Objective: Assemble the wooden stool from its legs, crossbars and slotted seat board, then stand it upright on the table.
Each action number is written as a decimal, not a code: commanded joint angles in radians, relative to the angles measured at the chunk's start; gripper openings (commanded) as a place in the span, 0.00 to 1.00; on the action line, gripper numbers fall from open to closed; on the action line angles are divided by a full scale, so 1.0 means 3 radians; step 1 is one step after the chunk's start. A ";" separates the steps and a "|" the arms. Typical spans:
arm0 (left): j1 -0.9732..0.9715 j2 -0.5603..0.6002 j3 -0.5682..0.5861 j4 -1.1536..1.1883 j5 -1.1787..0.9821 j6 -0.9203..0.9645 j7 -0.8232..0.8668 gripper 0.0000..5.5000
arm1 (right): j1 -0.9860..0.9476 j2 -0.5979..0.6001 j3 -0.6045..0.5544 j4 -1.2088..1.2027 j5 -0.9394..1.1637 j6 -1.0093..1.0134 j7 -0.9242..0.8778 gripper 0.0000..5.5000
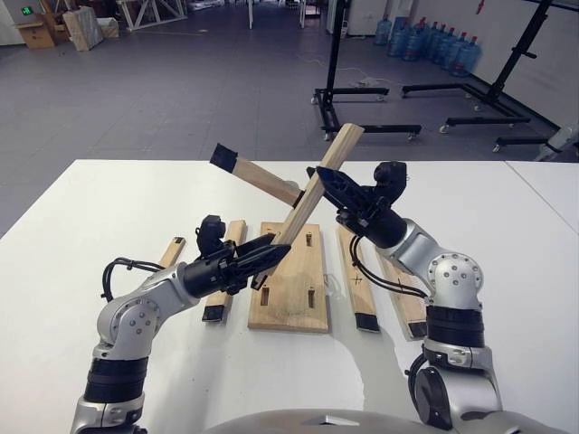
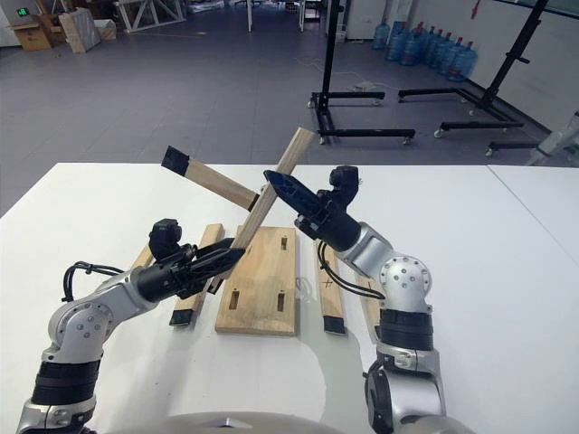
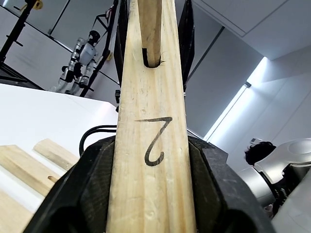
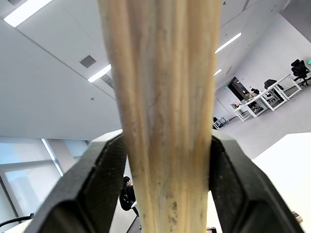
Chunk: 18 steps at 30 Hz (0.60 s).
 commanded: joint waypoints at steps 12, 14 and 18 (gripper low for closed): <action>0.0171 -0.0248 0.0046 0.0095 -0.0117 -0.0118 0.0232 0.46 | 0.0082 -0.0213 0.0060 -0.0355 -0.0464 -0.0427 0.0399 0.38; 0.0184 -0.0302 0.0023 0.0094 -0.0070 -0.0166 0.0291 0.52 | 0.0068 -0.0290 0.0042 -0.0370 -0.0528 -0.0455 0.0442 0.38; 0.0312 -0.0480 0.0006 0.0090 -0.0072 -0.0250 0.0462 0.65 | -0.0301 -0.0715 -0.0052 0.0082 -0.0651 -0.0356 0.0598 0.38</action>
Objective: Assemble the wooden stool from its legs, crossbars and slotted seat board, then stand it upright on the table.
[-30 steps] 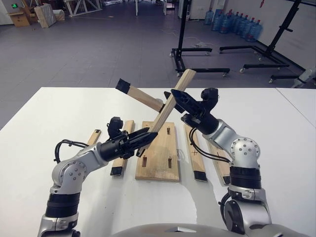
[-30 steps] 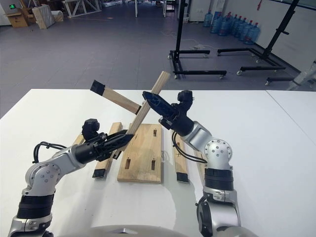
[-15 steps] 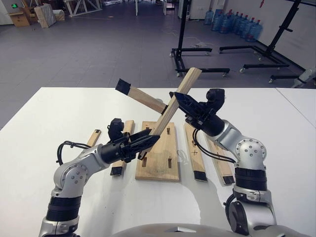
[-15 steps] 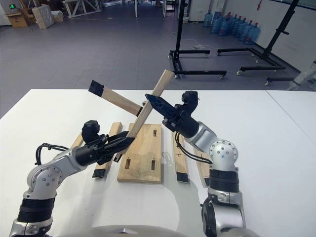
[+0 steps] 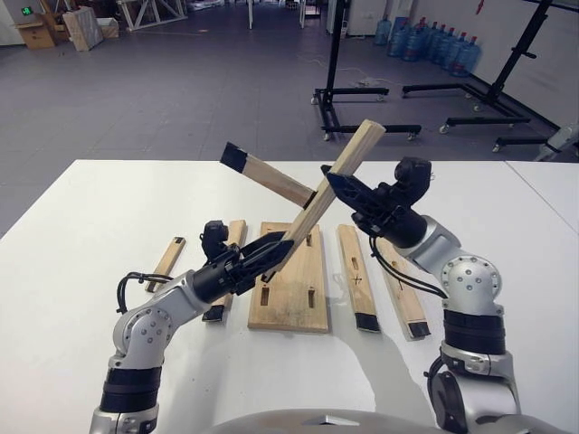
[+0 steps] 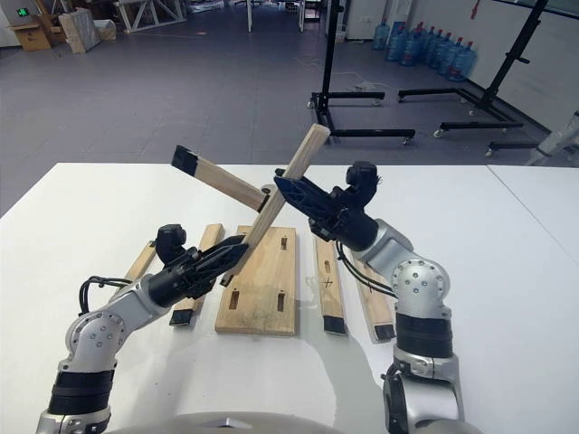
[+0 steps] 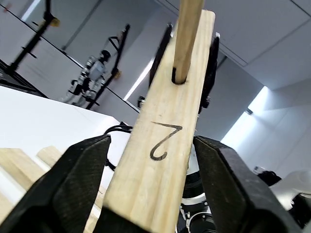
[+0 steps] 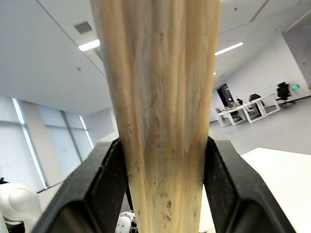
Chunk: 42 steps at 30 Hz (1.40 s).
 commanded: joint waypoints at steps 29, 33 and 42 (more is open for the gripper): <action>-0.0053 0.0312 0.0625 0.0363 0.0054 -0.0094 0.0422 0.78 | -0.0556 -0.0051 0.0602 0.2426 -0.2466 -0.3295 0.1449 0.38; -0.0053 0.0316 0.0633 0.0416 0.0084 -0.0087 0.0413 0.78 | -0.0546 -0.0033 0.0637 0.2370 -0.2505 -0.3394 0.1475 0.38; -0.0067 0.0248 0.0596 0.0502 0.0154 -0.0148 0.0407 0.78 | -0.0658 -0.0026 0.0728 0.2517 -0.2606 -0.3550 0.1540 0.38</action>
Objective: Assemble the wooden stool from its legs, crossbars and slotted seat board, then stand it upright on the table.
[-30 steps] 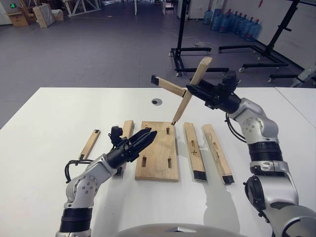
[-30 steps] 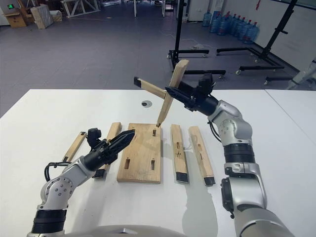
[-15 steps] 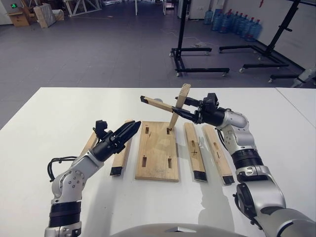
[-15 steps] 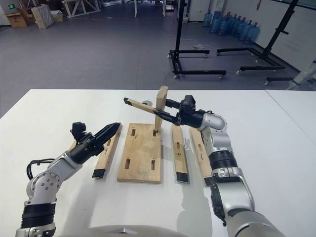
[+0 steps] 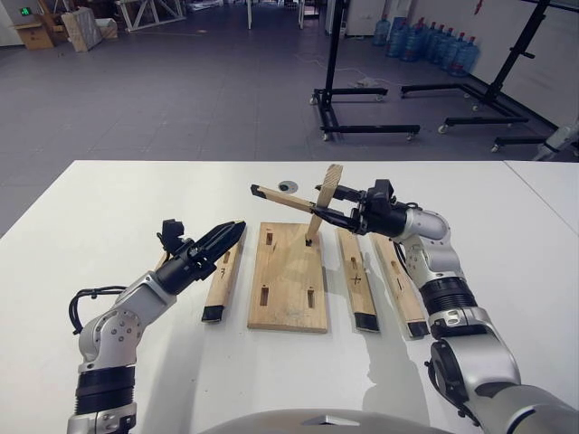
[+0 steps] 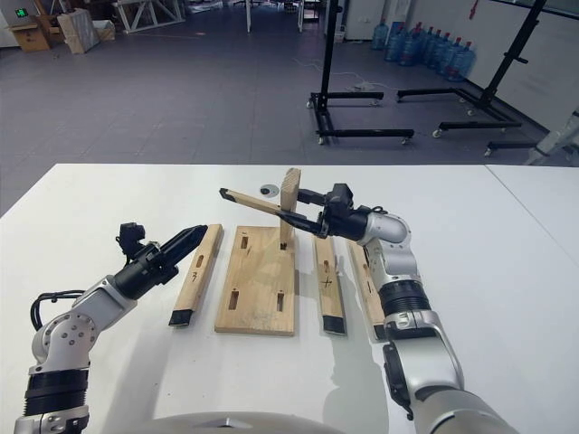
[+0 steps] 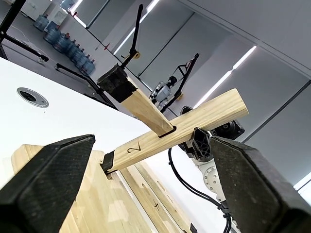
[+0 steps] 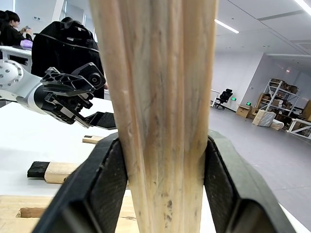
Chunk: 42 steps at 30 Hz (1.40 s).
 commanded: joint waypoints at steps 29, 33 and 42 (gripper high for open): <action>-0.0074 -0.0192 -0.0144 0.0367 0.0401 -0.0347 -0.0105 0.78 | -0.0647 -0.0447 0.0253 0.1305 -0.0277 0.1238 0.0721 0.37; -0.0063 -0.0236 -0.0157 0.0399 0.0440 -0.0381 -0.0117 0.78 | -0.0823 -0.0467 0.0266 0.1473 -0.0318 0.1346 0.0707 0.37; -0.0032 -0.0354 -0.0163 0.0535 0.0523 -0.0498 -0.0119 0.78 | -0.0840 -0.0593 0.0007 0.1446 -0.0426 0.1212 0.0424 0.66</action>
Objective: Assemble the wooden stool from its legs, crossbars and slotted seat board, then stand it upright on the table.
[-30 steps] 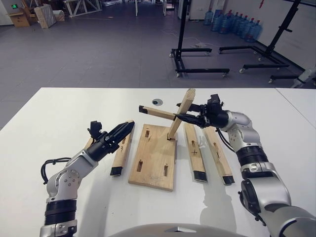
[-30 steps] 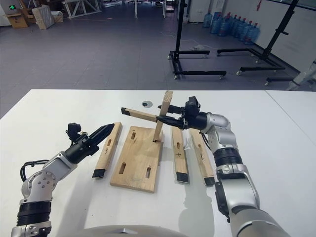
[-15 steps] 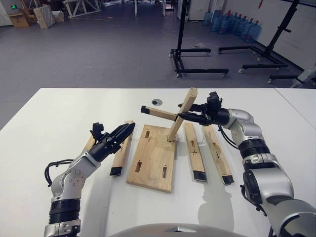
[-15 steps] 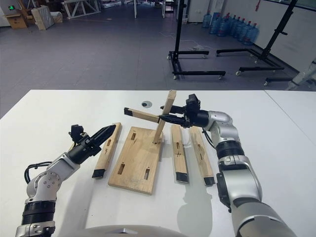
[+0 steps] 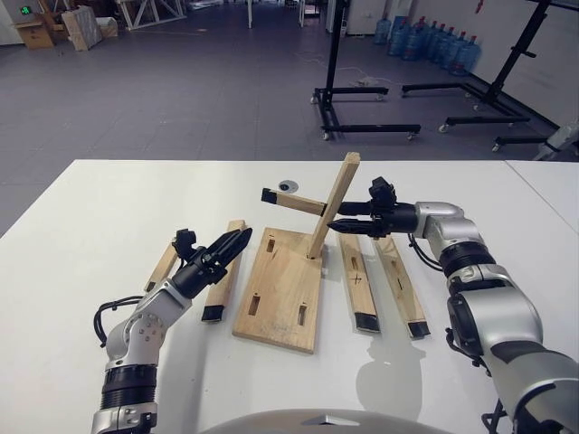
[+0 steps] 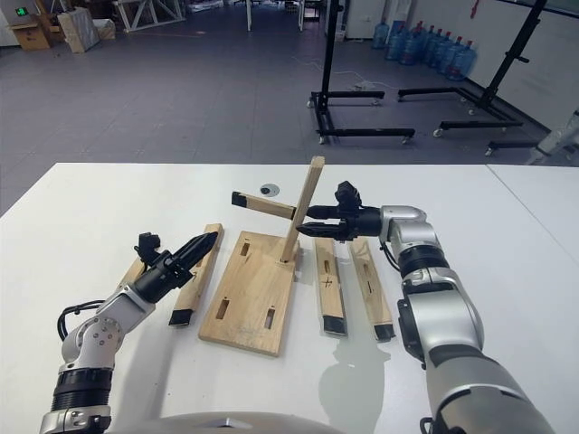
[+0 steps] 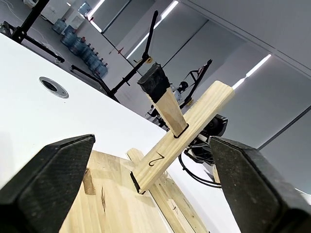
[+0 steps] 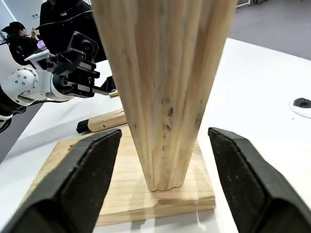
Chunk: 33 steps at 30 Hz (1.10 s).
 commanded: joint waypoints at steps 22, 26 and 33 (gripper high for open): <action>0.0010 0.0713 -0.1445 -0.0460 0.1799 -0.0015 0.0126 0.78 | 0.0806 0.0170 -0.1038 -0.3148 0.0907 0.0207 -0.2193 0.66; -0.0023 0.0680 -0.1636 -0.0259 0.1952 0.0064 0.0163 0.78 | 0.0504 0.0267 -0.0921 -0.2975 0.0922 0.0203 -0.2171 0.66; -0.0023 0.0641 -0.1743 -0.0131 0.1990 0.0089 0.0169 0.78 | -0.0109 0.0344 -0.0743 -0.1808 0.0728 0.0308 -0.2156 0.66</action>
